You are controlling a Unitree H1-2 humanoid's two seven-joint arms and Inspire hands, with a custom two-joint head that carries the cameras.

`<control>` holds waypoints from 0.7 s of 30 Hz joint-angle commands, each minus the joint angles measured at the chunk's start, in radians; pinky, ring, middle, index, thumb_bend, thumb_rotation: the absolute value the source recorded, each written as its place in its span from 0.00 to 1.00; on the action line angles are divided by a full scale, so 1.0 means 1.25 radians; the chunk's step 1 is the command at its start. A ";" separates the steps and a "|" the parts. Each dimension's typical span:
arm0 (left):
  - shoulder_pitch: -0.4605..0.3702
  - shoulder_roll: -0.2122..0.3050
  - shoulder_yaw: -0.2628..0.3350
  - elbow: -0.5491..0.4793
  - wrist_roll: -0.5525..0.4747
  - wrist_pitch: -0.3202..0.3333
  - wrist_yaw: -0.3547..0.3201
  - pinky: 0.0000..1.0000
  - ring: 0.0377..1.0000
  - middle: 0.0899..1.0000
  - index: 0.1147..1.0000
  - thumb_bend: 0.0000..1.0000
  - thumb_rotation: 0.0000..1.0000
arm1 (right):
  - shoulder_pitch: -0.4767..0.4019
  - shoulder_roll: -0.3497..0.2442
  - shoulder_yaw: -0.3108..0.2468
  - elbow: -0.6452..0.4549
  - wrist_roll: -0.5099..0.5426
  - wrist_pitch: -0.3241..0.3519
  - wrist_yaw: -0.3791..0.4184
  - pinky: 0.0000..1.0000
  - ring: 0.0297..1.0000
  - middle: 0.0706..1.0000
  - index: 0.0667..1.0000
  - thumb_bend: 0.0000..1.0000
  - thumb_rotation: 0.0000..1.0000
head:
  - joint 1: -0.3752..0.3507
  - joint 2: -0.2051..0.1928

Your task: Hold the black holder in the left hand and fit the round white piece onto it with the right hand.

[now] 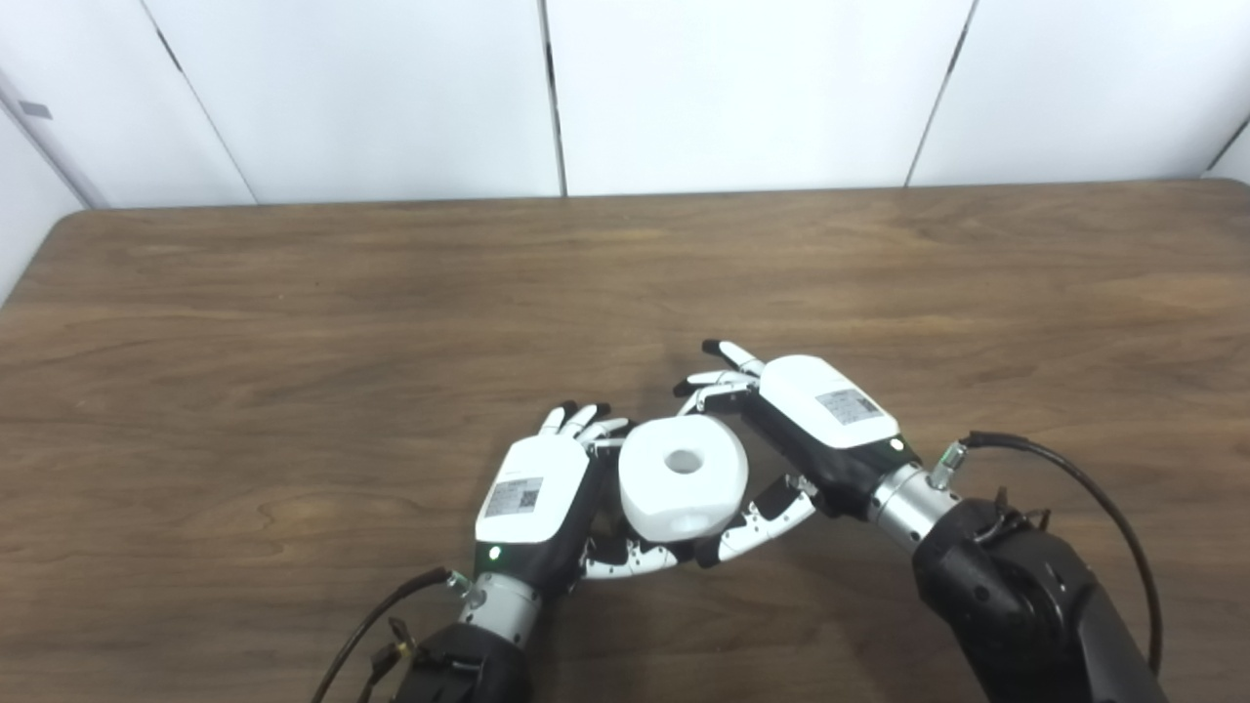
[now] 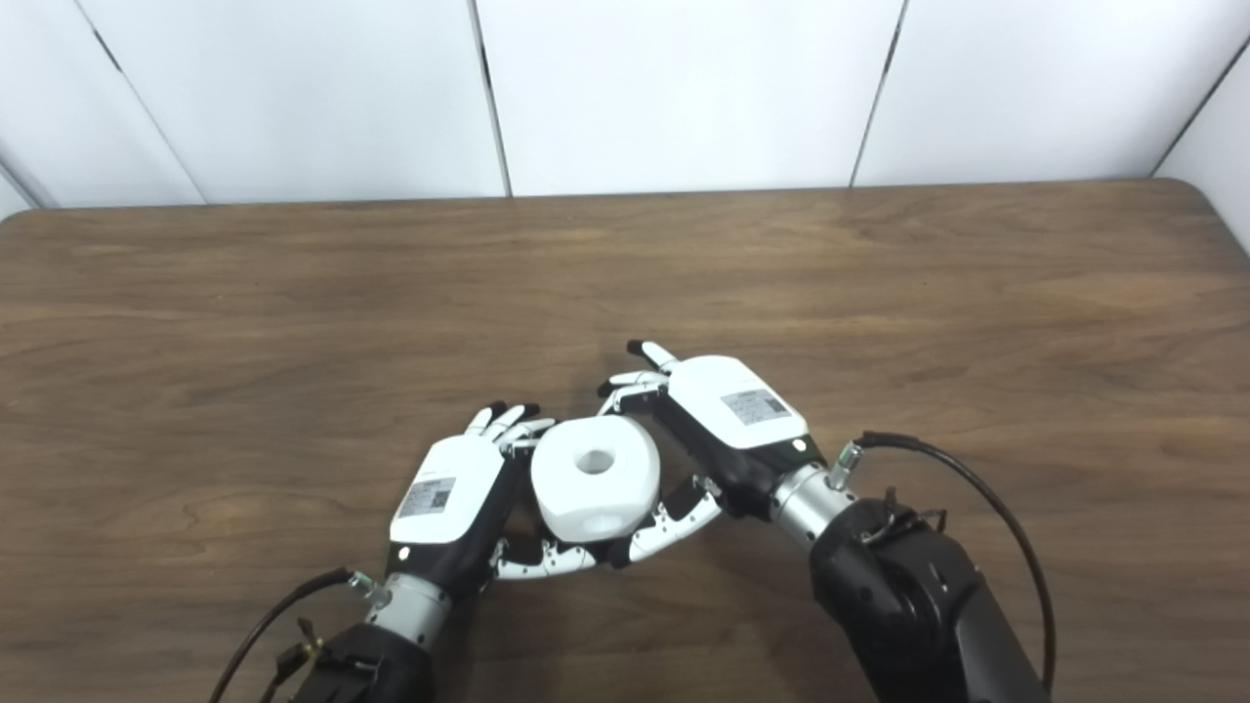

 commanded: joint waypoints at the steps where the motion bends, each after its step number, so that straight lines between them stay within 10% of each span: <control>1: 0.000 0.004 -0.013 0.029 0.017 0.001 -0.019 0.98 0.92 0.80 0.42 0.52 0.05 | -0.021 0.006 -0.009 -0.030 0.006 -0.018 -0.018 0.86 0.97 0.82 0.62 1.00 0.33 | 0.001 0.000; 21: -0.001 0.010 -0.012 0.038 0.015 -0.004 -0.012 0.98 0.92 0.79 0.42 0.52 0.05 | -0.030 0.012 -0.024 -0.056 -0.011 -0.004 -0.007 0.89 0.96 0.83 0.64 1.00 0.36 | 0.003 -0.005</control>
